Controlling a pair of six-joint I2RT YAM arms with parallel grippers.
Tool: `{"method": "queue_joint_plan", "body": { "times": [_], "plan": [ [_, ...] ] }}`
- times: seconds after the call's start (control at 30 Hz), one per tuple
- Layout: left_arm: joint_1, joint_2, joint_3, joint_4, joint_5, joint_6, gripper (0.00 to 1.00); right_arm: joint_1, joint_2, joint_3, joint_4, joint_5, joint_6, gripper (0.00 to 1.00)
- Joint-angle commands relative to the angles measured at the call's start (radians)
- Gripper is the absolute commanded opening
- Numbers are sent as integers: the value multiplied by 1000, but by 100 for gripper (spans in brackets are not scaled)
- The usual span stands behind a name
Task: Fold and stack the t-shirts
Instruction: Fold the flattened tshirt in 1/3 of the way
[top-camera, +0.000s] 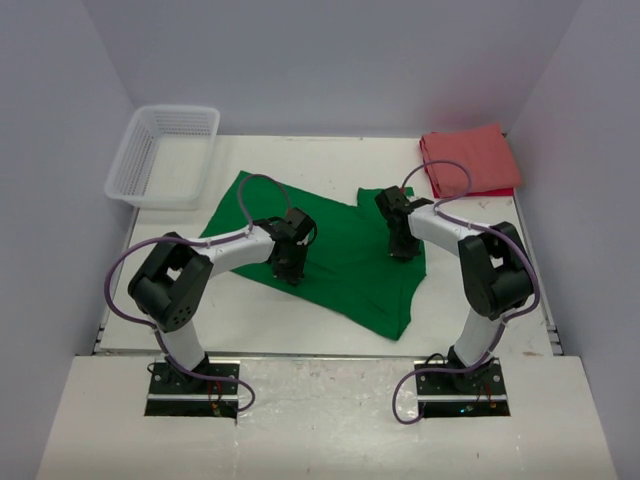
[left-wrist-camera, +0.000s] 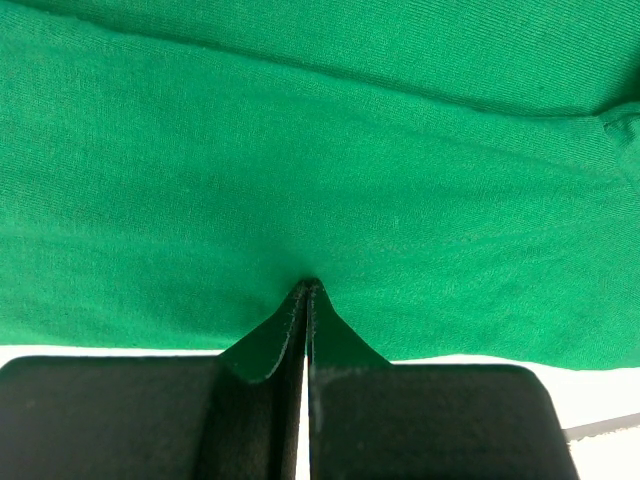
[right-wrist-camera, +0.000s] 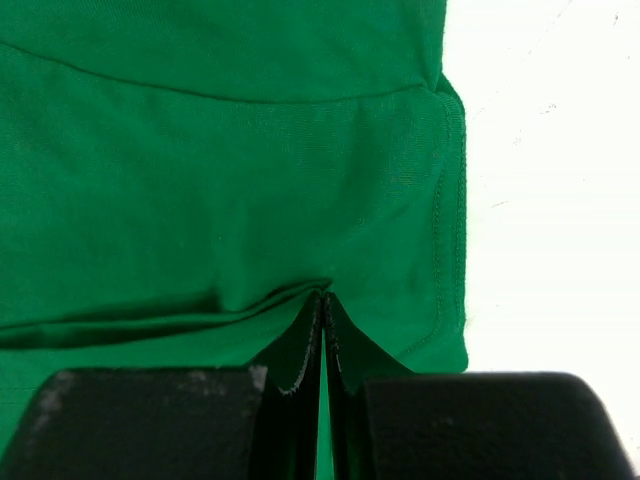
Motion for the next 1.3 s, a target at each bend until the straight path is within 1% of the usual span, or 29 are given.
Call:
{"method": "queue_joint_plan", "body": {
  "times": [0.0, 0.07, 0.1, 0.17, 0.2, 0.27, 0.3, 0.33, 0.37, 0.4, 0.43, 0.47, 0.5, 0.53, 0.57, 0.6, 0.63, 0.67, 0.7, 0.73, 0.77, 0.8, 0.83, 0.87, 0.9, 1.03, 1.13, 1.17, 1.27],
  "plan": [
    [-6, 54, -39, 15, -28, 19, 0, -7, -5, 41, 27, 1, -17, 3],
    [-11, 12, -27, 0, -51, 20, 0, -9, -32, 30, 47, -4, -23, 13],
    [-21, -4, -4, -17, -113, 10, 0, -7, -46, 20, 56, -2, -28, 23],
    [-34, -60, 30, -75, -166, 0, 0, -6, -89, 20, 55, 5, -40, 28],
    [-46, -98, 71, -121, -213, -12, 4, -4, -115, 42, 20, 22, -46, 34],
    [-55, -129, 122, -163, -244, -20, 10, -4, -152, 70, -17, 28, -52, 43],
    [-58, -143, 181, -184, -263, -24, 19, -6, -173, 92, -31, 27, -58, 47],
    [-60, -164, 217, -224, -275, -26, 23, -4, -196, 104, -58, 25, -65, 56],
    [-60, -170, 251, -239, -286, -23, 28, -6, -216, 119, -75, 31, -69, 61],
    [-60, -172, 295, -261, -324, -9, 38, -6, -242, 165, -94, 36, -77, 66],
    [-60, -158, 397, -320, -349, -7, 43, -6, -250, 188, -123, 40, -84, 77],
    [-58, -144, 453, -345, -366, 2, 49, -10, -253, 211, -129, 39, -115, 82],
    [-46, -123, 572, -368, -375, 31, 59, -15, -234, 277, -138, 27, -133, 84],
    [-34, -68, 632, -396, -358, 49, 60, -22, -212, 321, -179, 25, -141, 84],
    [10, -37, 684, -411, -331, 75, 59, -21, -191, 363, -201, 31, -141, 83],
    [37, 0, 794, -433, -262, 79, 52, -21, -157, 427, -229, -1, -144, 77],
    [58, 61, 835, -460, -229, 89, 38, -21, -145, 453, -232, -51, -149, 62],
    [108, 81, 852, -456, -206, 100, 0, -23, -141, 463, -227, -105, -149, 8],
    [136, 101, 863, -457, -199, 99, 0, -19, -144, 452, -196, -216, -141, 0],
    [162, 125, 849, -422, -191, 105, 0, -15, -173, 425, -163, -286, -135, 0],
    [220, 136, 831, -402, -186, 109, 0, -1, -199, 340, -122, -352, -128, 0],
    [250, 162, 803, -372, -165, 106, 0, 5, -222, 295, -37, -487, -117, 0],
    [276, 175, 779, -343, -133, 112, 0, 25, -255, 253, -5, -543, -97, 0],
    [328, 188, 748, -324, -38, 120, 0, 42, -259, 194, 15, -585, -94, 0],
    [350, 216, 737, -297, -6, 123, 0, 63, -258, 175, 36, -607, -92, 0],
    [388, 238, 733, -276, -22, 148, 0, 241, -217, 118, 58, -544, -94, 0],
    [390, 178, 671, -267, -37, 146, 0, 289, -203, 73, 85, -532, -71, 0],
    [390, 152, 607, -255, -34, 146, 0, 293, -203, 41, 98, -535, -65, 0],
    [390, 63, 500, -240, -44, 141, 0, 295, -195, -20, 150, -564, -48, 0]
  ]
}}
